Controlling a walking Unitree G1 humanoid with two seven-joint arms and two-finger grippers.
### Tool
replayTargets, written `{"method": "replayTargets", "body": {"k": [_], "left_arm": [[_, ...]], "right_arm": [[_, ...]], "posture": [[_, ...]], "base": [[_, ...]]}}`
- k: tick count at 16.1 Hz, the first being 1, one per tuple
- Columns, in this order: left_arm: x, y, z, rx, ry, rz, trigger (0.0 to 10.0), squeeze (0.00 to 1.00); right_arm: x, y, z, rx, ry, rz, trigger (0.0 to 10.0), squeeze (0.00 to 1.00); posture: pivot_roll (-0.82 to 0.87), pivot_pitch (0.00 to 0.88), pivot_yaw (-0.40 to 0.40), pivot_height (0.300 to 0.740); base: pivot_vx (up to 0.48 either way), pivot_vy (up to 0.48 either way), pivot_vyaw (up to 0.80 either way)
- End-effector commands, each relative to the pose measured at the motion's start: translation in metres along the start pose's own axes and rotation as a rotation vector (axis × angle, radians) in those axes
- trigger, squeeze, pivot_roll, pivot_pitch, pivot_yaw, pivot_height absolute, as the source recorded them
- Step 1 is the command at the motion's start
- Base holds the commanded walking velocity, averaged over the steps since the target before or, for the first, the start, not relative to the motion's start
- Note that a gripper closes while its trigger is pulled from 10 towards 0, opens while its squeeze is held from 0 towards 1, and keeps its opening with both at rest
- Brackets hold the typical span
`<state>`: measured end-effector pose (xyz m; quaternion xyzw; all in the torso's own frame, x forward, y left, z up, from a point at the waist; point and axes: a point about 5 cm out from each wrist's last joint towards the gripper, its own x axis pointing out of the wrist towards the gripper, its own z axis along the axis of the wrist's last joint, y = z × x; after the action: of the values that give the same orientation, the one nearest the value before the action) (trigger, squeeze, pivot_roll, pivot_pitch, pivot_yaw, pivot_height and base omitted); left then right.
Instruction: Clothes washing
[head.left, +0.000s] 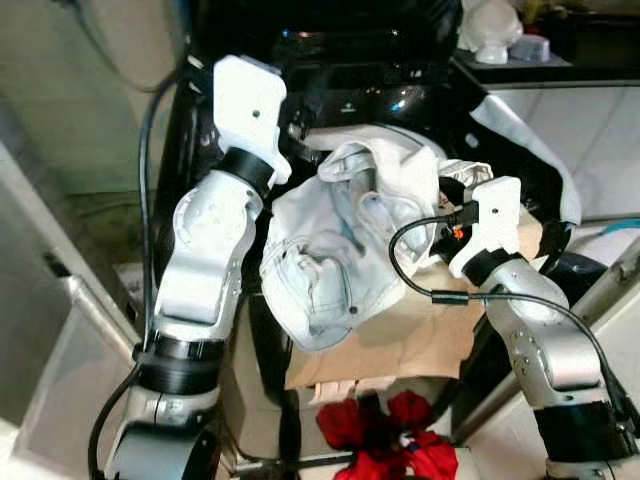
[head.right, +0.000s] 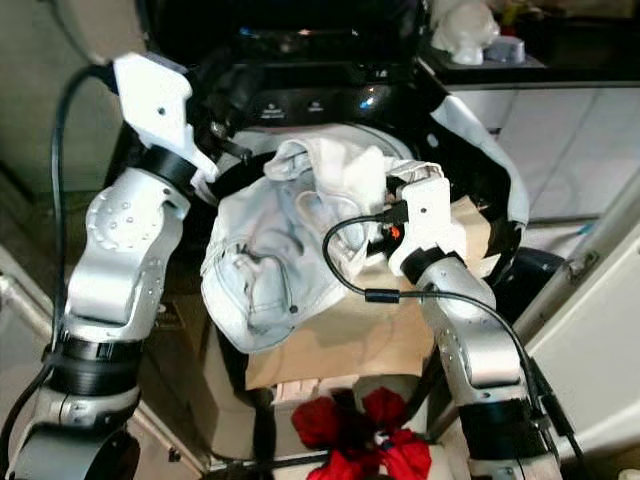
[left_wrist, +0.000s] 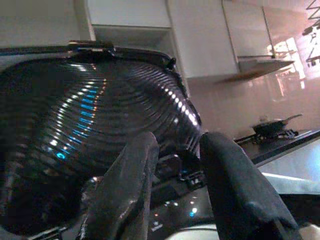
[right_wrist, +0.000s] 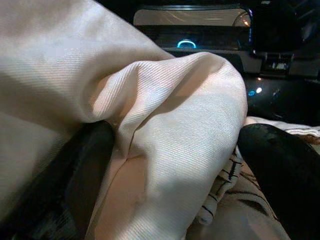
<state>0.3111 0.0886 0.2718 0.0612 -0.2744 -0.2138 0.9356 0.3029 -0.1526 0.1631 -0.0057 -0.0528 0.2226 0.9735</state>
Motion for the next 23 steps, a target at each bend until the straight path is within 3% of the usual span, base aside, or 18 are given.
{"method": "replayTargets", "body": {"k": [1, 2, 4, 5, 6, 8, 9, 10, 12, 14, 17, 19, 23], "left_arm": [[-0.004, -0.011, -0.007, -0.005, 0.047, -0.047, 10.0, 0.0], [-0.012, -0.021, -0.014, -0.02, 0.091, -0.102, 10.0, 0.0], [-0.021, -0.028, -0.027, -0.006, 0.152, -0.143, 10.0, 0.0], [-0.027, -0.032, -0.038, -0.016, 0.191, -0.148, 10.0, 0.0], [-0.031, -0.033, -0.046, -0.02, 0.224, -0.143, 10.0, 0.0], [-0.047, -0.035, -0.065, 0.041, 0.295, -0.152, 10.0, 0.0], [-0.053, -0.033, -0.062, 0.03, 0.302, -0.133, 10.0, 0.0], [-0.055, -0.027, -0.046, 0.028, 0.242, -0.124, 10.0, 0.0], [-0.056, -0.026, -0.045, 0.023, 0.233, -0.106, 10.0, 0.0], [-0.058, -0.023, -0.043, 0.013, 0.242, -0.081, 10.0, 0.0], [-0.06, -0.024, -0.046, -0.004, 0.256, -0.082, 10.0, 0.0], [-0.059, -0.024, -0.047, -0.01, 0.261, -0.083, 10.0, 0.0], [-0.062, -0.026, -0.052, -0.065, 0.306, -0.089, 10.0, 0.0]], "right_arm": [[0.004, 0.001, 0.0, -0.002, -0.006, 0.006, 10.0, 0.0], [0.012, -0.002, -0.004, -0.011, -0.004, -0.017, 10.0, 0.0], [0.037, -0.012, -0.003, -0.117, -0.018, -0.102, 10.0, 0.0], [0.054, -0.02, 0.008, -0.178, -0.064, -0.168, 10.0, 0.0], [0.065, -0.024, 0.017, -0.178, -0.093, -0.193, 10.0, 0.0], [0.079, -0.024, 0.034, -0.21, -0.135, -0.197, 10.0, 0.0], [0.081, -0.027, 0.038, -0.229, -0.157, -0.207, 10.0, 0.0], [0.08, -0.033, 0.041, -0.248, -0.184, -0.24, 10.0, 0.0], [0.069, -0.028, 0.051, -0.236, -0.289, -0.205, 10.0, 0.0], [0.027, -0.023, 0.068, -0.143, -0.37, -0.073, 10.0, 0.0], [-0.02, -0.024, 0.034, -0.135, -0.245, -0.081, 10.0, 0.0], [-0.028, -0.018, 0.019, -0.106, -0.17, -0.075, 10.0, 0.0], [-0.014, -0.021, -0.036, -0.045, 0.012, -0.108, 10.0, 0.0]], "posture": [[-0.1, 0.0, 0.022, 0.74], [-0.1, 0.0, 0.034, 0.74], [-0.11, 0.0, 0.059, 0.74], [-0.1, 0.0, 0.062, 0.74], [-0.1, 0.0, 0.066, 0.74], [-0.09, 0.0, 0.065, 0.74], [-0.09, 0.0, 0.064, 0.74], [-0.08, 0.0, 0.057, 0.74], [-0.07, 0.0, 0.043, 0.74], [-0.08, 0.0, 0.041, 0.74], [-0.11, 0.0, 0.061, 0.74], [-0.11, 0.0, 0.071, 0.74], [-0.1, 0.0, 0.073, 0.74]], "base": [[0.0, 0.0, 0.0], [0.0, 0.0, 0.0], [0.0, 0.0, 0.0], [0.0, 0.0, 0.0], [0.0, 0.0, 0.0], [0.0, 0.0, 0.0], [0.0, 0.0, 0.0], [0.0, 0.0, 0.0], [0.0, 0.0, 0.0], [0.0, 0.0, 0.0], [0.0, 0.0, 0.0], [0.0, 0.0, 0.0], [0.0, 0.0, 0.0]]}}
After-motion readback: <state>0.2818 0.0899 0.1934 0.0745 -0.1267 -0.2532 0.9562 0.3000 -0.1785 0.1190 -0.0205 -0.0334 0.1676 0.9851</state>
